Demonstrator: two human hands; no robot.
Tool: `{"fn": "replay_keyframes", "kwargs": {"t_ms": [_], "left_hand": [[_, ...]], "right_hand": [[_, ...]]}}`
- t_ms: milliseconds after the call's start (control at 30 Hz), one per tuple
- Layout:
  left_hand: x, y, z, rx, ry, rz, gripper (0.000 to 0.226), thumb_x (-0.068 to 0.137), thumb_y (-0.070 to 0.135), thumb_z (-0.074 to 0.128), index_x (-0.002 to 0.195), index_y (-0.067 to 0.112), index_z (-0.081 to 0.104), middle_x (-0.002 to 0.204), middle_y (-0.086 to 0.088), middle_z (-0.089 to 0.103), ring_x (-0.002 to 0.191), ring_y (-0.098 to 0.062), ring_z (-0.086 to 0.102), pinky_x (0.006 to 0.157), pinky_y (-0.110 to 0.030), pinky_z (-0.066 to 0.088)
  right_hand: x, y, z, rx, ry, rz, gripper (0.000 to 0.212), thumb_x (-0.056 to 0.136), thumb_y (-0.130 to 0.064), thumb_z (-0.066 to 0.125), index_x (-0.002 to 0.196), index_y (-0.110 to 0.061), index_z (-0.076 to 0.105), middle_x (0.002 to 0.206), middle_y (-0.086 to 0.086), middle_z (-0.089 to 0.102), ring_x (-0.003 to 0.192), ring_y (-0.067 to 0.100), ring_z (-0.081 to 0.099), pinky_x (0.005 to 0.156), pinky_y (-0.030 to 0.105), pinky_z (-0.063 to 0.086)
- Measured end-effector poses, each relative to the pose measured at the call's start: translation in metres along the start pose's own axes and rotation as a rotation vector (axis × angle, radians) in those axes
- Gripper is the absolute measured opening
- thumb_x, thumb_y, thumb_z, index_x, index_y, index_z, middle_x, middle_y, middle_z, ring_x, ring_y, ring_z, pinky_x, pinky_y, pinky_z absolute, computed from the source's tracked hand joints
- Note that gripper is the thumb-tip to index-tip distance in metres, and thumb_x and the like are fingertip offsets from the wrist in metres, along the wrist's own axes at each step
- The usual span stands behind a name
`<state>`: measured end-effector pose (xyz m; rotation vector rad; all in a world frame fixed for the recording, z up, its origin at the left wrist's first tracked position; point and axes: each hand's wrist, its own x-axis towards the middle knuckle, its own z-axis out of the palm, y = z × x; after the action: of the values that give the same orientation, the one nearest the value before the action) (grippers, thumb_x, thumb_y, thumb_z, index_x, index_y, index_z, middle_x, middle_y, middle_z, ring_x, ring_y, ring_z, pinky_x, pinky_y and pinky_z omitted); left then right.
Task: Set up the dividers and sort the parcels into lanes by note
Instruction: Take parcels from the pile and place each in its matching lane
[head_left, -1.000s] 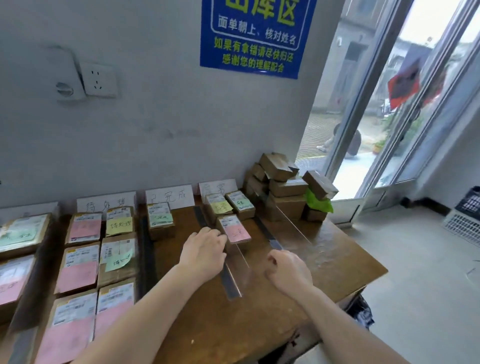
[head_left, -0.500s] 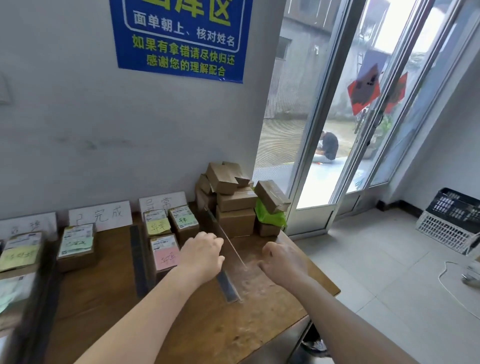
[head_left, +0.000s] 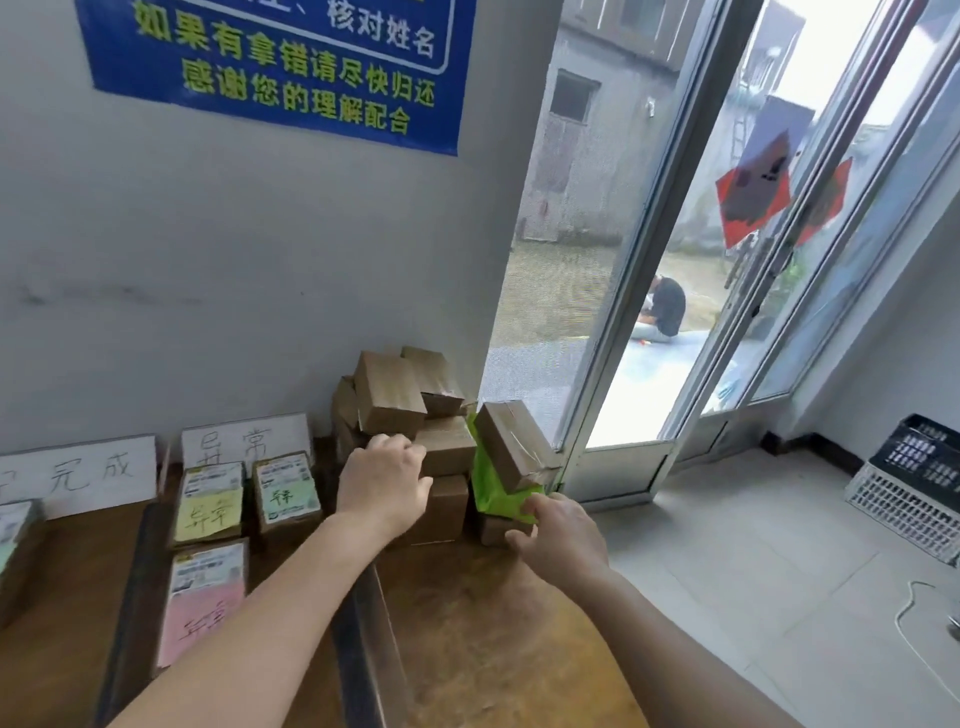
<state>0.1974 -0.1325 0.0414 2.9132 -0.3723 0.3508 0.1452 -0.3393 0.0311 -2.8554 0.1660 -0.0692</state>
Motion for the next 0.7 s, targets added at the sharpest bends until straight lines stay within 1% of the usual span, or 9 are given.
{"fn": "replay_keyframes", "kwargs": {"t_ms": [100, 167, 233, 333, 400, 500, 567, 633, 700], "left_hand": [[0.039, -0.001, 0.01, 0.027, 0.036, -0.037, 0.042, 0.094, 0.041, 0.053, 0.129, 0.019, 0.061, 0.138, -0.004, 0.054, 0.128, -0.024, 0.046, 0.099, -0.039, 0.044], [0.061, -0.003, 0.014, 0.077, 0.045, -0.069, 0.045, 0.093, 0.044, 0.054, 0.132, 0.022, 0.058, 0.147, -0.006, 0.045, 0.136, -0.025, 0.038, 0.104, -0.04, 0.039], [0.08, -0.005, 0.019, 0.126, 0.034, -0.117, 0.049, 0.092, 0.05, 0.054, 0.134, 0.026, 0.055, 0.154, -0.007, 0.034, 0.142, -0.027, 0.027, 0.109, -0.045, 0.031], [0.108, -0.007, 0.027, 0.157, -0.01, -0.218, 0.069, 0.088, 0.066, 0.048, 0.144, 0.027, 0.041, 0.16, -0.012, 0.021, 0.147, -0.033, 0.015, 0.115, -0.054, 0.02], [0.122, -0.008, 0.033, 0.143, -0.052, -0.303, 0.084, 0.084, 0.078, 0.039, 0.15, 0.027, 0.032, 0.162, -0.013, 0.014, 0.149, -0.035, 0.011, 0.116, -0.056, 0.019], [0.136, -0.01, 0.044, 0.112, -0.099, -0.41, 0.099, 0.076, 0.087, 0.035, 0.151, 0.024, 0.026, 0.162, -0.015, 0.006, 0.148, -0.037, 0.011, 0.115, -0.054, 0.021], [0.141, -0.011, 0.051, 0.063, -0.119, -0.481, 0.1, 0.075, 0.085, 0.044, 0.152, 0.023, 0.024, 0.162, -0.016, 0.001, 0.148, -0.039, 0.009, 0.114, -0.051, 0.025], [0.144, -0.012, 0.056, 0.006, -0.097, -0.537, 0.093, 0.08, 0.073, 0.055, 0.152, 0.025, 0.022, 0.162, -0.014, -0.001, 0.147, -0.04, 0.01, 0.111, -0.049, 0.035], [0.144, -0.012, 0.06, -0.019, -0.052, -0.562, 0.083, 0.085, 0.061, 0.057, 0.152, 0.025, 0.023, 0.162, -0.013, 0.002, 0.145, -0.04, 0.016, 0.107, -0.049, 0.04]], "right_hand": [[0.039, 0.012, 0.003, -0.006, -0.019, -0.001, 0.044, 0.089, -0.047, 0.06, 0.128, -0.028, 0.057, 0.129, -0.002, 0.054, 0.123, 0.021, 0.048, 0.097, 0.034, 0.045], [0.063, 0.019, 0.006, -0.007, -0.032, 0.004, 0.046, 0.089, -0.048, 0.059, 0.129, -0.027, 0.055, 0.133, -0.001, 0.051, 0.126, 0.022, 0.044, 0.1, 0.033, 0.043], [0.084, 0.024, 0.01, -0.004, -0.039, 0.024, 0.053, 0.087, -0.051, 0.06, 0.133, -0.026, 0.05, 0.136, 0.0, 0.047, 0.128, 0.022, 0.042, 0.102, 0.034, 0.041], [0.113, 0.032, 0.017, 0.0, -0.041, 0.04, 0.063, 0.085, -0.057, 0.061, 0.138, -0.026, 0.044, 0.141, 0.001, 0.041, 0.131, 0.023, 0.04, 0.104, 0.037, 0.041], [0.129, 0.036, 0.024, 0.017, -0.057, 0.052, 0.073, 0.083, -0.06, 0.061, 0.144, -0.027, 0.035, 0.149, 0.003, 0.033, 0.137, 0.024, 0.034, 0.106, 0.038, 0.038], [0.147, 0.043, 0.034, 0.044, -0.099, 0.09, 0.089, 0.081, -0.064, 0.062, 0.151, -0.027, 0.021, 0.159, 0.008, 0.018, 0.145, 0.026, 0.023, 0.11, 0.041, 0.033], [0.155, 0.047, 0.043, 0.074, -0.123, 0.105, 0.092, 0.08, -0.064, 0.064, 0.151, -0.027, 0.017, 0.159, 0.01, 0.016, 0.145, 0.028, 0.022, 0.11, 0.042, 0.033], [0.161, 0.052, 0.049, 0.117, -0.114, 0.109, 0.092, 0.077, -0.062, 0.067, 0.149, -0.027, 0.02, 0.155, 0.011, 0.022, 0.14, 0.03, 0.027, 0.108, 0.043, 0.036], [0.168, 0.056, 0.052, 0.178, -0.076, 0.109, 0.089, 0.075, -0.058, 0.069, 0.146, -0.026, 0.027, 0.144, 0.012, 0.034, 0.133, 0.031, 0.034, 0.107, 0.04, 0.038]]}}
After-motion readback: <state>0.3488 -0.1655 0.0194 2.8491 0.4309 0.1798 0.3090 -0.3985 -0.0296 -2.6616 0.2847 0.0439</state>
